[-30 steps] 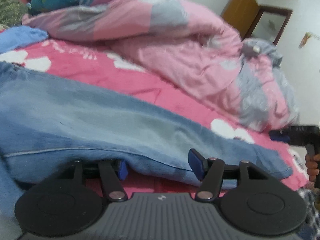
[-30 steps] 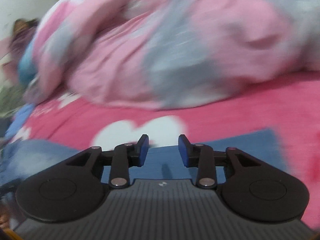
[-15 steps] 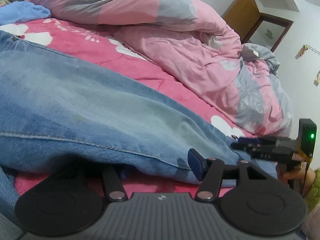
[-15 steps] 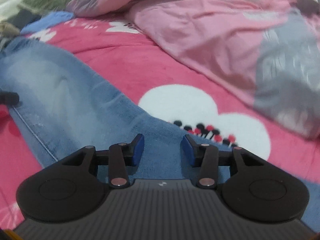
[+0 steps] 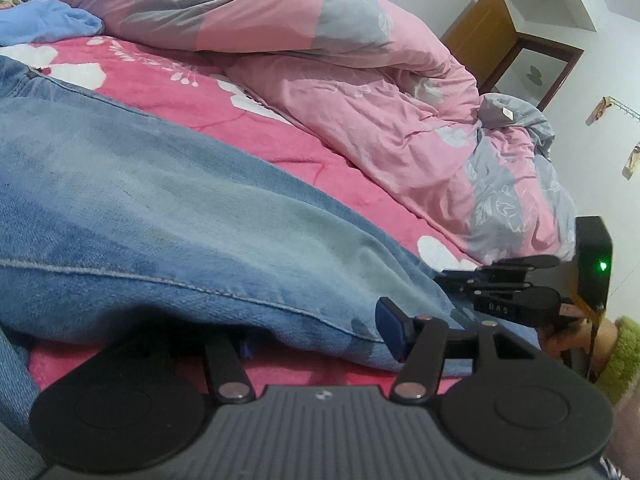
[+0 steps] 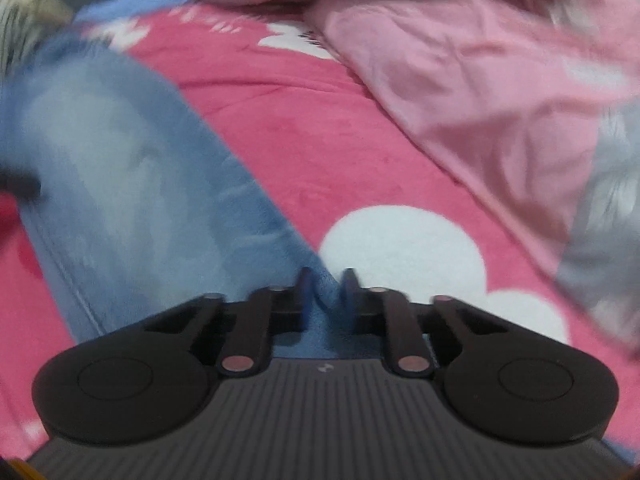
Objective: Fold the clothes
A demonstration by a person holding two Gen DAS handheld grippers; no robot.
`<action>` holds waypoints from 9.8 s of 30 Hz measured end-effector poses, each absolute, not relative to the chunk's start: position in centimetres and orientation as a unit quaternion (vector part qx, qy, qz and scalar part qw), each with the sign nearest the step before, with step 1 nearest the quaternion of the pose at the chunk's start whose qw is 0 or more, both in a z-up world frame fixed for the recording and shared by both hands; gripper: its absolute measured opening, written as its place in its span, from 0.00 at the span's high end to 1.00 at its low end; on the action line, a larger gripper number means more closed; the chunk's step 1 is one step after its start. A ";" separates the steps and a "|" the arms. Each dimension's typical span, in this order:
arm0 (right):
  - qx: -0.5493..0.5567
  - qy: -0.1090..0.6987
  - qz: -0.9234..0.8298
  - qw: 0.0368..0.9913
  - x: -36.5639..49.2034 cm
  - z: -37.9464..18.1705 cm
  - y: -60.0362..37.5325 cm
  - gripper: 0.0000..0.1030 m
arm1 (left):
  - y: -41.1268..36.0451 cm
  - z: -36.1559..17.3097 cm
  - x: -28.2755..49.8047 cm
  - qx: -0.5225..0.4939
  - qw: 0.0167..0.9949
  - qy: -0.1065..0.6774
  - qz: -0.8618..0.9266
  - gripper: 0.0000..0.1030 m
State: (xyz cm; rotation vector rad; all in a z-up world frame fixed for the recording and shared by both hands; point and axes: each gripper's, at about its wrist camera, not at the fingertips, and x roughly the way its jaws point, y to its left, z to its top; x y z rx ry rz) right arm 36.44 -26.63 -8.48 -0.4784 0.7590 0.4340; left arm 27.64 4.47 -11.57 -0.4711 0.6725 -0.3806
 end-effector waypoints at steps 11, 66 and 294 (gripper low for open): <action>-0.224 0.298 0.130 0.918 37.5 -9.9 -27.2 0.72 | 4.3 -11.6 27.6 -0.223 0.902 0.322 -0.184 0.42; 0.061 0.327 -0.026 0.943 33.3 -5.7 -46.9 0.64 | 4.8 -11.8 27.8 -0.235 0.898 0.320 -0.189 0.42; 0.345 -0.012 -0.042 0.937 -11.8 -2.3 -39.8 0.89 | -14.8 2.0 0.2 0.177 0.934 0.020 -0.310 0.93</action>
